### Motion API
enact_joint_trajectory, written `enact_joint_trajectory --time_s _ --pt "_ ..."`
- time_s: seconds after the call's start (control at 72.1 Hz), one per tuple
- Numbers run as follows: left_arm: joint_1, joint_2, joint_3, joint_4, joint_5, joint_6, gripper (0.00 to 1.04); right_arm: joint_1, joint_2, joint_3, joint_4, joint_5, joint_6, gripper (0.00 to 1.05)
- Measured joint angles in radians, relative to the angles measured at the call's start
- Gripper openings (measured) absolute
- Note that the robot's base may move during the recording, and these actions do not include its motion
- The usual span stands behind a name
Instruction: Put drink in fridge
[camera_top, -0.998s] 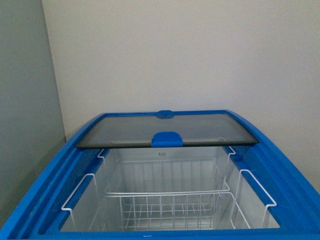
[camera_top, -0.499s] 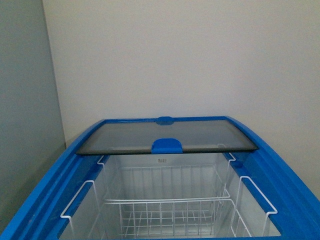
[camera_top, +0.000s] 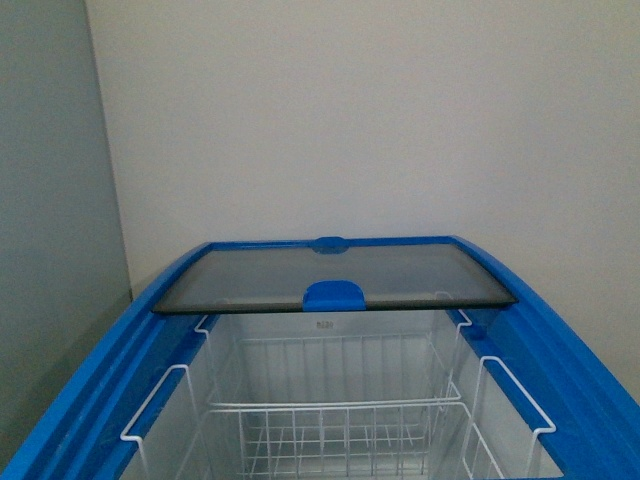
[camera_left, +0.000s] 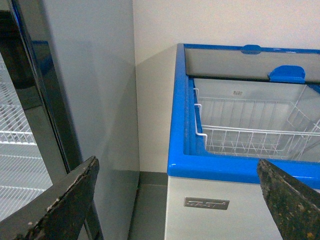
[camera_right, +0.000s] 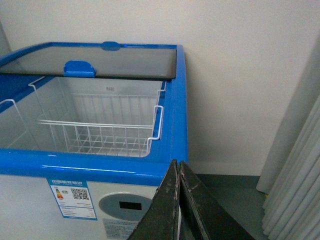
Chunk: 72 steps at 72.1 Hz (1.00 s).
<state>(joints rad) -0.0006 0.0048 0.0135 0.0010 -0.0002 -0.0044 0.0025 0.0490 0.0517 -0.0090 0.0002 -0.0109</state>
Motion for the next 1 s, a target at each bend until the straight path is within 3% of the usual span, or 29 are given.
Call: enact_joint_trajectory --time_s 0.347,0.887,0.998 --pt "0.000 0.000 0.000 0.000 0.000 0.000 0.97 0.000 -0.043 -0.015 0.006 -0.001 -0.001 0.04" --pt "0.000 0.000 0.000 0.000 0.000 0.000 0.97 0.000 -0.043 -0.015 0.006 -0.001 0.000 0.96" --pt "0.000 0.000 0.000 0.000 0.000 0.000 0.97 0.000 -0.043 -0.015 0.006 -0.001 0.001 0.97"
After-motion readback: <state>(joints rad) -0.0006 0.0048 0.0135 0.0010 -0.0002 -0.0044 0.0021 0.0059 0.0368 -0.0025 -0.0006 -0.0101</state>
